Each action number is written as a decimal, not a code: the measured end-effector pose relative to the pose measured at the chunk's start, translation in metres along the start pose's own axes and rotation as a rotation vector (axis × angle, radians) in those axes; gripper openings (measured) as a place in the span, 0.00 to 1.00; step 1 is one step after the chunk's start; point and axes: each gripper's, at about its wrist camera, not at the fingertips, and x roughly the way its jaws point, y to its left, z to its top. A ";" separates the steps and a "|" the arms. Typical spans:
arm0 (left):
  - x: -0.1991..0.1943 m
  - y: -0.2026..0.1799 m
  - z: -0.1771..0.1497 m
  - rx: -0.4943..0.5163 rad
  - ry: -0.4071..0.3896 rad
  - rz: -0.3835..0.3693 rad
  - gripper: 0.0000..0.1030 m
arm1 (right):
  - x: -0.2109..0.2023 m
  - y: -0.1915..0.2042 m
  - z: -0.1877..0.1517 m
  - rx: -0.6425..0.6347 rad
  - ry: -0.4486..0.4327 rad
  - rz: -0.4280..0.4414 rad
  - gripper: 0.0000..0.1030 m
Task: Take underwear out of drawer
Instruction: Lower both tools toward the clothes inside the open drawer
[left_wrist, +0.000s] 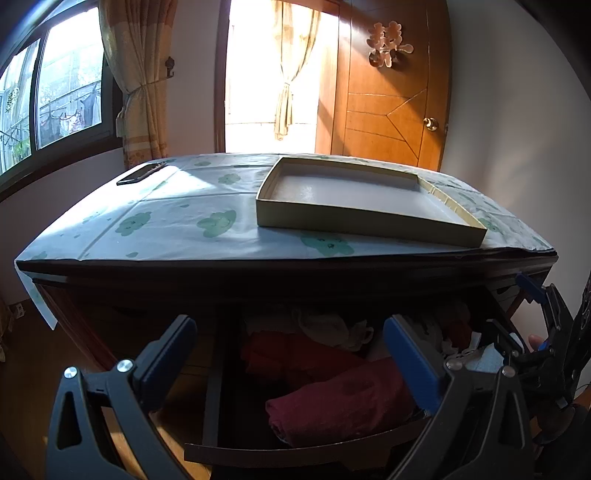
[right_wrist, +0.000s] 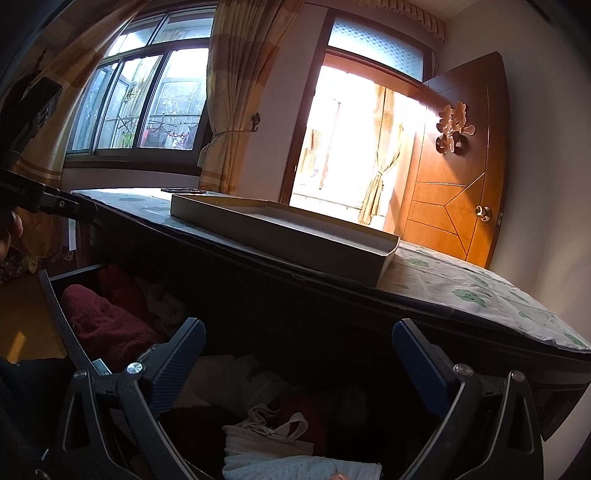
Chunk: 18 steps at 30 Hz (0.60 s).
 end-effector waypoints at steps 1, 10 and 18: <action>0.000 0.000 0.000 -0.001 0.000 -0.001 1.00 | 0.000 0.000 0.000 0.002 0.007 0.000 1.00; 0.000 0.001 -0.001 -0.007 0.002 -0.010 1.00 | -0.001 0.002 0.000 0.007 0.062 0.009 1.00; -0.002 0.003 -0.001 -0.009 0.006 -0.008 1.00 | -0.003 0.003 0.000 0.001 0.108 0.022 1.00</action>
